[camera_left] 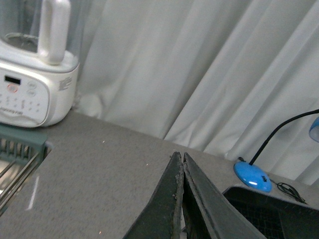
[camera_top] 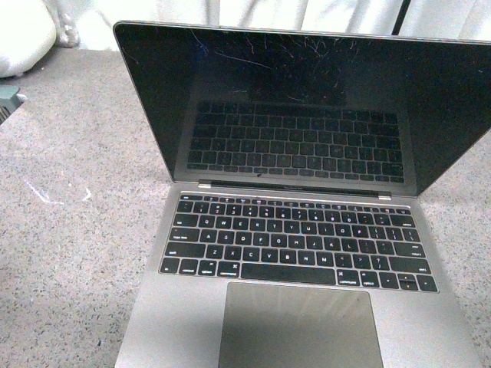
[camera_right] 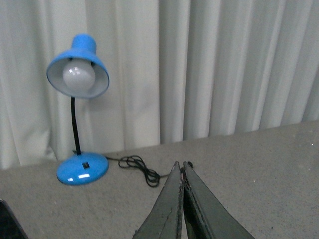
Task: Close laptop
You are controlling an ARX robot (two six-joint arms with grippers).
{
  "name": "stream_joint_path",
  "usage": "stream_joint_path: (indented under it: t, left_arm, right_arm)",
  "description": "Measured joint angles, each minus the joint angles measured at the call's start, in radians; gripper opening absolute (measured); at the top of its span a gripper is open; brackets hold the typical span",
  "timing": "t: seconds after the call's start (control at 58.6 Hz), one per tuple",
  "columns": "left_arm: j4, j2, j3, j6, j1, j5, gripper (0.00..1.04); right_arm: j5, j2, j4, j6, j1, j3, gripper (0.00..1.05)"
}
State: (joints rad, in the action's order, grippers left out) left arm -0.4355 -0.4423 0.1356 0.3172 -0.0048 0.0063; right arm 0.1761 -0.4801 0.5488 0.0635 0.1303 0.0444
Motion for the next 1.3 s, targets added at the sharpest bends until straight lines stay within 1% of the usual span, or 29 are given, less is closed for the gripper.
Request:
stream_joint_path:
  t: [0.017, 0.068, 0.12, 0.205, 0.239, 0.29, 0.359, 0.461, 0.615, 0.683, 0.82, 0.991, 1.298]
  left_arm:
    - [-0.016, -0.029, 0.018, 0.000, 0.004, 0.005, 0.04]
    - [-0.049, -0.098, 0.058, 0.000, 0.012, 0.026, 0.04]
    - [-0.074, -0.161, 0.093, -0.001, 0.020, 0.042, 0.04]
    - [-0.089, -0.282, 0.172, -0.001, 0.027, 0.074, 0.04]
    - [-0.091, -0.323, 0.207, -0.001, 0.027, 0.089, 0.04]
    - [-0.091, -0.377, 0.261, -0.002, 0.027, 0.108, 0.04]
    - [-0.087, -0.444, 0.341, -0.011, 0.021, 0.132, 0.04]
    - [-0.084, -0.519, 0.428, -0.041, 0.003, 0.156, 0.04]
    - [-0.023, -0.631, 0.547, -0.071, -0.026, 0.197, 0.04]
    - [0.021, -0.705, 0.621, -0.105, -0.061, 0.225, 0.04]
    - [0.070, -0.791, 0.709, -0.158, -0.109, 0.242, 0.04]
    - [0.114, -0.875, 0.766, -0.217, -0.150, 0.259, 0.04]
    - [0.128, -0.977, 0.770, -0.291, -0.209, 0.280, 0.04]
  right_arm:
    - [-0.014, -0.017, 0.007, 0.002, 0.010, 0.006, 0.01]
    - [-0.110, -0.113, 0.042, 0.012, 0.071, 0.043, 0.01]
    - [-0.183, -0.190, 0.072, 0.023, 0.117, 0.077, 0.01]
    - [-0.341, -0.362, 0.074, 0.063, 0.193, 0.179, 0.01]
    - [-0.401, -0.433, 0.056, 0.089, 0.209, 0.231, 0.01]
    - [-0.462, -0.513, 0.014, 0.129, 0.215, 0.314, 0.01]
    - [-0.505, -0.605, -0.042, 0.187, 0.207, 0.441, 0.01]
    - [-0.540, -0.684, -0.109, 0.236, 0.177, 0.560, 0.01]
    - [-0.627, -0.812, -0.293, 0.253, 0.109, 0.756, 0.01]
    - [-0.662, -0.901, -0.375, 0.269, 0.063, 0.880, 0.01]
    - [-0.722, -0.999, -0.484, 0.293, -0.003, 1.018, 0.01]
    - [-0.755, -1.074, -0.560, 0.339, -0.064, 1.089, 0.01]
    - [-0.799, -1.184, -0.563, 0.356, -0.131, 1.094, 0.01]
